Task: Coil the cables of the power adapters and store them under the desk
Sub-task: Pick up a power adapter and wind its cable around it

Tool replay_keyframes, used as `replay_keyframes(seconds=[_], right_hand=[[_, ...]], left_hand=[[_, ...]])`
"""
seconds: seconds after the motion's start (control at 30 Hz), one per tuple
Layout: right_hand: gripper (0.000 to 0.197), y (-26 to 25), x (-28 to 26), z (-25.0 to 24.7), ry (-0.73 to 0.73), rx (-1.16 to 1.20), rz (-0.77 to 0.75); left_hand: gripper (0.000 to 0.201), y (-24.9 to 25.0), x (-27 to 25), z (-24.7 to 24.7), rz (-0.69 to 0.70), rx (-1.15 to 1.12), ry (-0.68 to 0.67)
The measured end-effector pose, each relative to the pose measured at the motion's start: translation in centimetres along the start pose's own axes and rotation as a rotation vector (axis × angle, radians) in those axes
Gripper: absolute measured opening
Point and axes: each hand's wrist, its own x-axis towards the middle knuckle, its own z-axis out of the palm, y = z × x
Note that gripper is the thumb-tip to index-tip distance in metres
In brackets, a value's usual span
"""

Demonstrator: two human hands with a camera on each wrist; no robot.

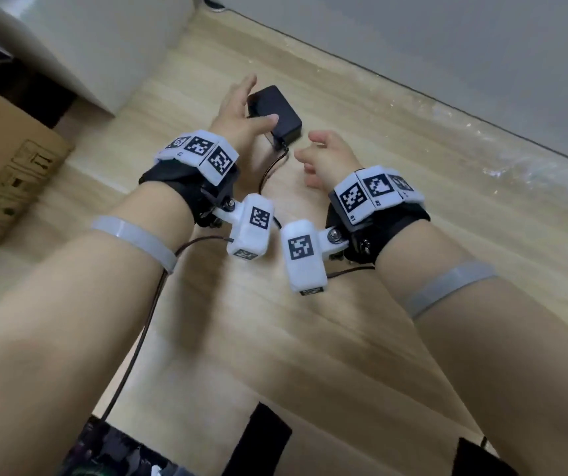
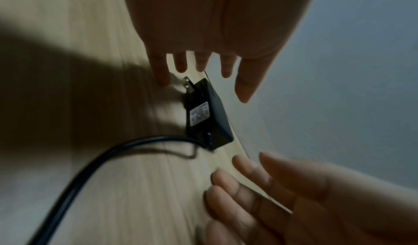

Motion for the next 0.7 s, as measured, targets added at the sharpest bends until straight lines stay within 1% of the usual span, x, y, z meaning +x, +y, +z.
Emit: replay_keyframes(seconds=[0.07, 0.1, 0.17, 0.2, 0.27, 0.3, 0.37, 0.43, 0.47, 0.5, 0.57, 0.63, 0.7], right_hand=[[0.053, 0.4, 1.0, 0.6, -0.008, -0.003, 0.023], [0.050, 0.5, 1.2, 0.9, 0.005, 0.007, 0.024], [0.040, 0.4, 1.4, 1.4, 0.043, 0.025, 0.022], [0.037, 0.4, 1.5, 1.5, 0.054, 0.014, 0.017], [0.035, 0.4, 1.2, 1.5, 0.061, -0.012, 0.012], [0.035, 0.3, 0.8, 1.3, 0.070, -0.007, 0.015], [0.031, 0.4, -0.4, 0.6, 0.084, 0.055, 0.009], [0.026, 0.6, -1.9, -0.2, 0.047, 0.149, -0.010], [0.025, 0.6, -2.8, -0.6, 0.030, 0.210, -0.028], [0.031, 0.5, -3.7, -0.9, 0.029, 0.267, -0.054], [0.040, 0.0, -5.5, -1.6, 0.076, 0.350, -0.130], [0.040, -1.0, -7.7, -2.5, 0.133, 0.357, -0.224], [0.037, -2.1, -10.3, -3.8, 0.152, 0.321, -0.323]], left_hand=[[0.067, -0.3, 1.3, 0.0, 0.003, 0.088, -0.030], [0.063, -0.5, 1.8, 0.0, 0.016, 0.127, -0.033], [0.056, -0.3, 1.7, 0.1, 0.022, 0.109, -0.045], [0.050, -0.2, 1.4, 0.2, 0.009, 0.088, -0.056], [0.028, 0.1, 0.9, 0.3, -0.017, 0.061, -0.086], [0.024, 0.3, 0.6, 0.2, -0.041, 0.044, -0.109], [0.024, 0.8, -0.3, 0.0, -0.137, -0.053, -0.182], [0.012, 1.7, -1.6, -0.1, -0.256, -0.189, -0.284], [0.008, 2.1, -2.3, -0.1, -0.291, -0.223, -0.309], [0.005, 2.6, -3.1, 0.0, -0.302, -0.232, -0.319], [0.002, 3.9, -4.7, 0.2, -0.267, -0.239, -0.334], [0.003, 5.2, -6.5, 0.5, -0.219, -0.247, -0.390], [0.010, 6.7, -8.6, 1.1, -0.163, -0.306, -0.464]])
